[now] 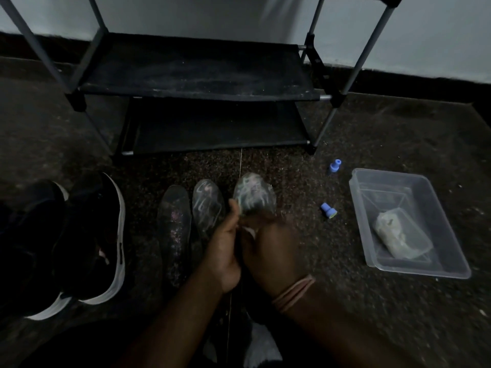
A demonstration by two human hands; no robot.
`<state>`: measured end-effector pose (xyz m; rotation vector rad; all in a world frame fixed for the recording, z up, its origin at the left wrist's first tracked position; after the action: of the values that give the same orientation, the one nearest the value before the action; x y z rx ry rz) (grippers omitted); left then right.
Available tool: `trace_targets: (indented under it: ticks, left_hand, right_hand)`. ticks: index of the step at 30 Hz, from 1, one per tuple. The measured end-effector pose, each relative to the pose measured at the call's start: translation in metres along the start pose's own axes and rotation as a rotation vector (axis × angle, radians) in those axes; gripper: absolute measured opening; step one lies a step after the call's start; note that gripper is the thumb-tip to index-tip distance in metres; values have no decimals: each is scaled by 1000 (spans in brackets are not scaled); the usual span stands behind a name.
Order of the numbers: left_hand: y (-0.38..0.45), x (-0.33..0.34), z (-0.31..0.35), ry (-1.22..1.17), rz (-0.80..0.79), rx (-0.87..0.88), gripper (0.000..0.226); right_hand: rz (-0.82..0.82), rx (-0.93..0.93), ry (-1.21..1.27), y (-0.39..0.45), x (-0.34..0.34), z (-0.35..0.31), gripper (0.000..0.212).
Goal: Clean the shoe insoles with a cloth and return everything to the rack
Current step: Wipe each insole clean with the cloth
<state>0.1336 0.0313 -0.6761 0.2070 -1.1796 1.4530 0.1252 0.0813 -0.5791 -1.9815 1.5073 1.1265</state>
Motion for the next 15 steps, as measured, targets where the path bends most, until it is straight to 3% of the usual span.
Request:
trace_targets:
  ticks: [5, 8, 10, 15]
  left_hand:
    - [-3, 14, -5, 37, -61, -15, 61]
    - [1, 0, -2, 5, -27, -11, 63]
    - [3, -4, 2, -35, -12, 16, 65]
    - [1, 6, -6, -29, -24, -15, 59]
  right_hand:
    - [236, 100, -86, 12, -42, 49, 19]
    - [34, 4, -106, 1, 3, 10, 37]
    - [-84, -14, -69, 1, 18, 4, 38]
    - [64, 138, -162, 11, -23, 51, 22]
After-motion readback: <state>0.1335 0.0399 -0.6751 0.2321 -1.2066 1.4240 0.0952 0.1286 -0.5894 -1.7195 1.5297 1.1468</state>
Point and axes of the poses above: each hand's wrist, its own y-axis towards the middle knuckle, its own x-axis out of the palm, z = x × y, the point moved 8 cm from there along y, towards the middle knuckle, and after that the axes turned 1 degree about x, right-handed, at the moved point
